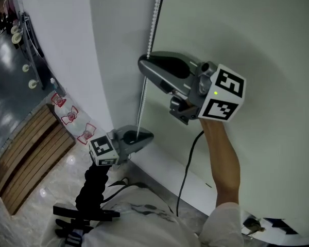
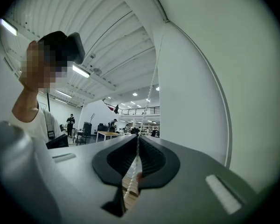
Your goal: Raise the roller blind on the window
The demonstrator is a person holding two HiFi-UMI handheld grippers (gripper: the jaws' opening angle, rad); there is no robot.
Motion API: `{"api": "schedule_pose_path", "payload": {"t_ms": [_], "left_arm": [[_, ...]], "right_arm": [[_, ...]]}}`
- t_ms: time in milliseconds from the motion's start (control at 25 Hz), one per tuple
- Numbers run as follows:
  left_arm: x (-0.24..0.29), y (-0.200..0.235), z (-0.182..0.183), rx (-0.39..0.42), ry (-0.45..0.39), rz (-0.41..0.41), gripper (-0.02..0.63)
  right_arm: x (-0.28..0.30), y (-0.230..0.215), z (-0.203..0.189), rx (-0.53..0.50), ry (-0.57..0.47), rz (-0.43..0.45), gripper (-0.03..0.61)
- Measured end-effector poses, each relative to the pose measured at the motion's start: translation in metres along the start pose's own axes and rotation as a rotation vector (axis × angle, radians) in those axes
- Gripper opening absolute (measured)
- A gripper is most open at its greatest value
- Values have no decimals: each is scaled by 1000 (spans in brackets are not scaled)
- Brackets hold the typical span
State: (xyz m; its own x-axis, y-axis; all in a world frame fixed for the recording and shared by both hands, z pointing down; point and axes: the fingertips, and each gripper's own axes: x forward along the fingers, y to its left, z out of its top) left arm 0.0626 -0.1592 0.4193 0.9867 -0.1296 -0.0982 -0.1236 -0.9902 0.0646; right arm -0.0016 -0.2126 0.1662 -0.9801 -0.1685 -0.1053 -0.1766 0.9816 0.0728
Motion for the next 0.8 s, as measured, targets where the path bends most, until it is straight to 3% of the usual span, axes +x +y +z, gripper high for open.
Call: {"api": "schedule_pose_path", "payload": {"t_ms": [200, 600, 800], "left_arm": [[-2, 2, 1, 3, -4, -5, -2], [-3, 4, 9, 5, -20, 5, -2], [1, 5, 9, 9, -18, 5, -2]], "right_arm": [[-2, 11, -53, 55, 54, 8, 15], [-9, 30, -113, 129, 124, 24, 15], [-18, 41, -161, 187, 197, 38, 15]]}}
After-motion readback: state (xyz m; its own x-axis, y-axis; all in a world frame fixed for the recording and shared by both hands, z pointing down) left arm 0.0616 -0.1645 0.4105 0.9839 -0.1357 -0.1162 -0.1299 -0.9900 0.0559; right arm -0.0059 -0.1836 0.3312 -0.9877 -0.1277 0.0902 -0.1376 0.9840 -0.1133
